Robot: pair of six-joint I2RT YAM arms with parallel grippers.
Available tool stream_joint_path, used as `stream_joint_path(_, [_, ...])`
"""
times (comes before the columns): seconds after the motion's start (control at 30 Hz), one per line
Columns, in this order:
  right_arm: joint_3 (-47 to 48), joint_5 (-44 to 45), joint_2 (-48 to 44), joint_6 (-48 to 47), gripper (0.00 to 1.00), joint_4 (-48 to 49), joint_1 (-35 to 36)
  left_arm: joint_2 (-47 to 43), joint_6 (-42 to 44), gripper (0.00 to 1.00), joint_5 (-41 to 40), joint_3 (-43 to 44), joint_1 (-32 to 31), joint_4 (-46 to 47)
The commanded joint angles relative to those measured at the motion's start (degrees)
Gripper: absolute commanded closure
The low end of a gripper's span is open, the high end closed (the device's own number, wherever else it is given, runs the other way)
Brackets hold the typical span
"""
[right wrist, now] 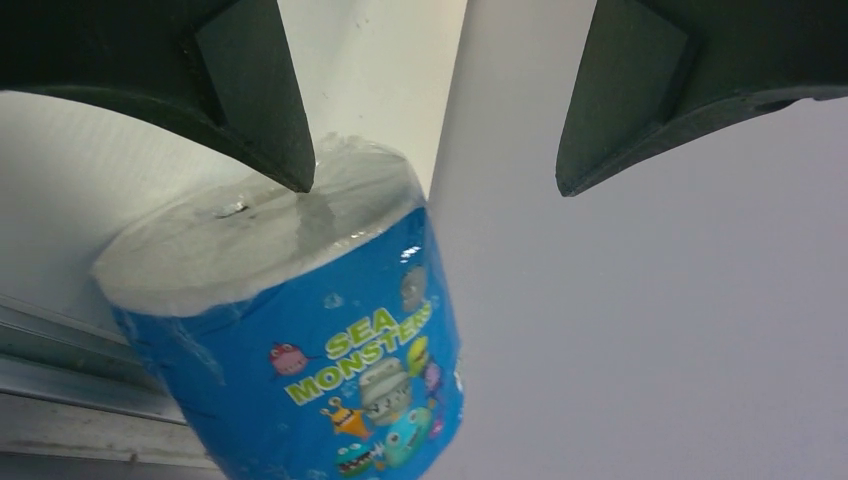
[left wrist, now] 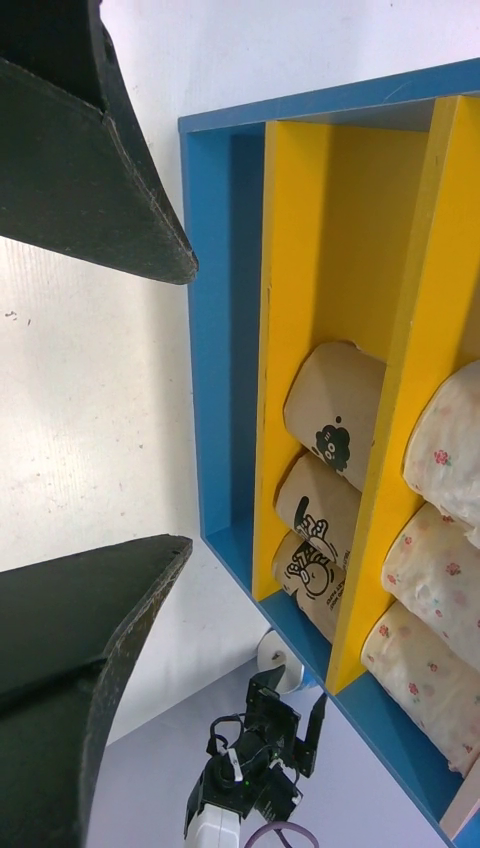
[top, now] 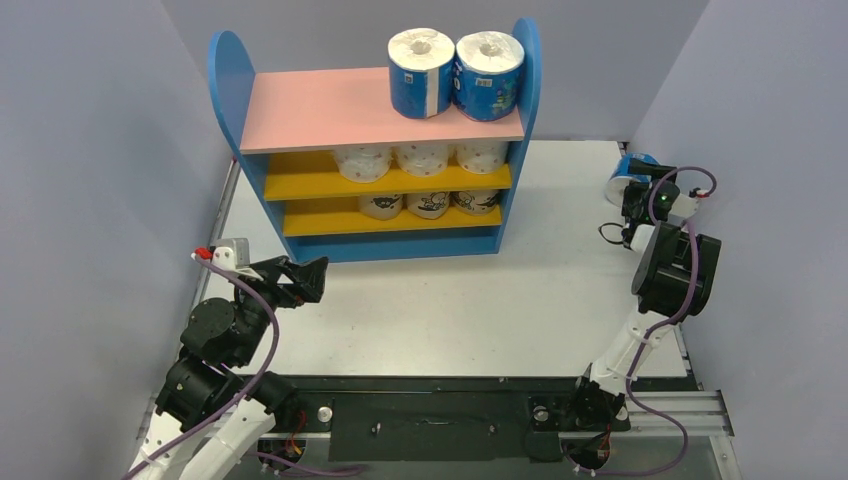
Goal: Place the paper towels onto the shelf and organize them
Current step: Adjust the paper towel at the center of the board.
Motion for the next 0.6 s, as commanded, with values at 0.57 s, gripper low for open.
stream_joint_path(0.57, [4.18, 5.00, 2.47, -2.30, 0.14, -3.02, 0.27, 0.84, 0.46, 0.04, -1.17, -1.03, 0.06, 3.81])
